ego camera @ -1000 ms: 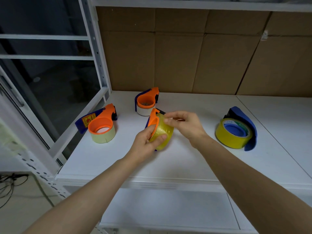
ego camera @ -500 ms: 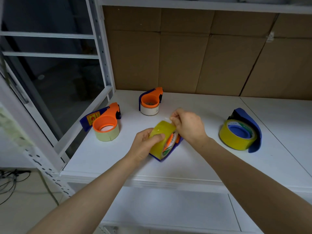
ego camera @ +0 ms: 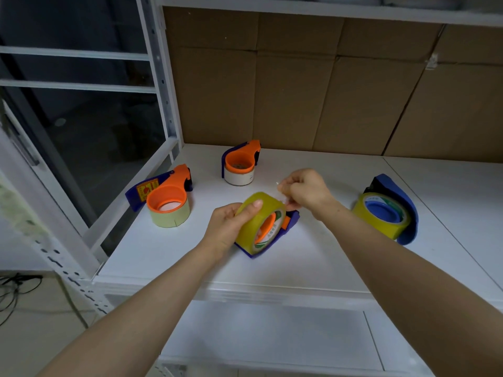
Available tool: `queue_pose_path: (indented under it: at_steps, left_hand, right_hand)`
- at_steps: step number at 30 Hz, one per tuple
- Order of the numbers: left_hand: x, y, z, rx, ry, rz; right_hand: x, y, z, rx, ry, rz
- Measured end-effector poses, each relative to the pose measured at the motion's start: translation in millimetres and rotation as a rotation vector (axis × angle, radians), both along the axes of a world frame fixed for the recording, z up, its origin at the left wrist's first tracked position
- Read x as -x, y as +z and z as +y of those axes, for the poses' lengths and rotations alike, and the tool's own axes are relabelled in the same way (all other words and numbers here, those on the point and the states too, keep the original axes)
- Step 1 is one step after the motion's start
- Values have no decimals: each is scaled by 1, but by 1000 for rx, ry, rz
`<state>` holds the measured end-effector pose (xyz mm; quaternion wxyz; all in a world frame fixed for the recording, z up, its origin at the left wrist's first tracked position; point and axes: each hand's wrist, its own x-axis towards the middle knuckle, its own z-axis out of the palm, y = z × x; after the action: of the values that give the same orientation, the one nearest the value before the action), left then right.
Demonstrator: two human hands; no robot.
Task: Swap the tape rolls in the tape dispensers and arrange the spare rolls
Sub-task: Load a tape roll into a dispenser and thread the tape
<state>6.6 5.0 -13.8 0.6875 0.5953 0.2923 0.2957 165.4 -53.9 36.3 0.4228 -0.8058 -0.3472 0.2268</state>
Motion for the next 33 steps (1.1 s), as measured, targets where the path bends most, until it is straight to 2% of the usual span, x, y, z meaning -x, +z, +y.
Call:
queue_pose_path:
  at_steps: [4, 6, 11, 13, 18, 24, 30, 33]
  left_hand:
    - [5, -3, 4, 67, -19, -36]
    - [6, -5, 4, 102, -6, -59]
    - [5, -5, 3, 116, 5, -42]
    - [5, -5, 6, 115, -8, -21]
    - [6, 10, 19, -13, -137, 169]
    - [-1, 28, 27, -6, -196, 321]
    - [-3, 26, 16, -14, -35, 296]
    - [-6, 26, 12, -48, 27, 354]
  right_hand:
    - [-20, 13, -3, -82, -161, 76]
    - [-26, 16, -7, -42, -182, 137]
    - [-31, 0, -11, -75, -188, 488]
    - [-33, -7, -13, -98, -181, 565]
    - [-27, -25, -16, -10, -186, 411]
    - [-23, -39, -13, -12, -166, 332]
    - [-28, -48, -17, -97, -293, 520]
    - [-28, -53, -17, -155, -355, 534]
